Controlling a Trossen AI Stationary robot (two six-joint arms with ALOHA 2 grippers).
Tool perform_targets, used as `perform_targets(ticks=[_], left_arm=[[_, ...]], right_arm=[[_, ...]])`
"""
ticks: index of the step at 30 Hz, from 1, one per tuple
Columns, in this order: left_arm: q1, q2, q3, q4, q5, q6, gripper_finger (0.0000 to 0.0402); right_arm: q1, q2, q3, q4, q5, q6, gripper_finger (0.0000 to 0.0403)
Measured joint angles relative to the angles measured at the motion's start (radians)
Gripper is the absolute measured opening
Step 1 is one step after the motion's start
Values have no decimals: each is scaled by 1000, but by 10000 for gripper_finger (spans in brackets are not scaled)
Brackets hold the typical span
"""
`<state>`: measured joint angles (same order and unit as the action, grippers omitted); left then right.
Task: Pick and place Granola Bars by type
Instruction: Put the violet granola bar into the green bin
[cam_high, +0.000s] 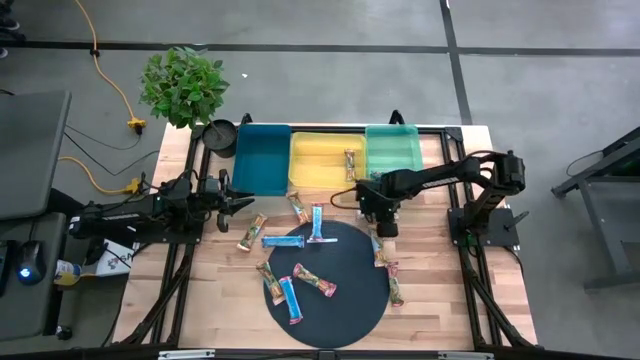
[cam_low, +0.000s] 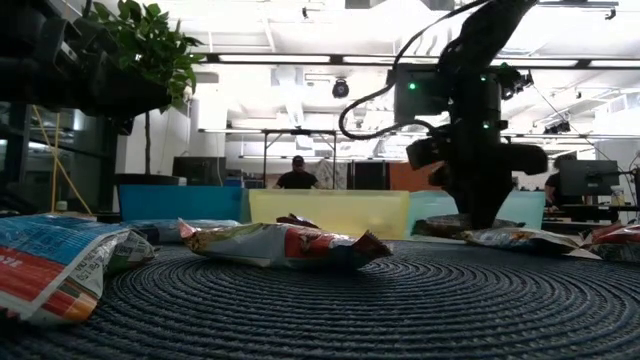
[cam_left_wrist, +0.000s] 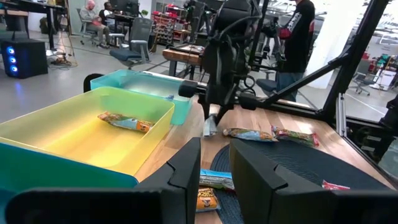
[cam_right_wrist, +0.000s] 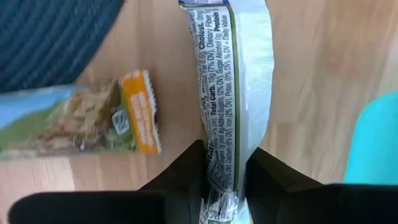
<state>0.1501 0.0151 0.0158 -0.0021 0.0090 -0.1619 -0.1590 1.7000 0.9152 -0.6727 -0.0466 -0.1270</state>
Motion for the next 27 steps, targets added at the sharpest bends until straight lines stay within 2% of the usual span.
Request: perform_targets(ticks=[7, 13, 21, 27], left_arm=[[0, 0, 0, 0, 1, 0, 82], [0, 0, 0, 0, 1, 0, 82], [0, 0, 0, 0, 0, 0, 82], [0, 0, 0, 0, 0, 0, 82]], right_arm=[[-37, -2, 3, 66, -143, 83, 50], [-69, -11, 6, 151, -358, 179, 32], [-132, -72, 4, 345, -692, 310, 35], [-188, -151, 4, 402, -724, 343, 29]])
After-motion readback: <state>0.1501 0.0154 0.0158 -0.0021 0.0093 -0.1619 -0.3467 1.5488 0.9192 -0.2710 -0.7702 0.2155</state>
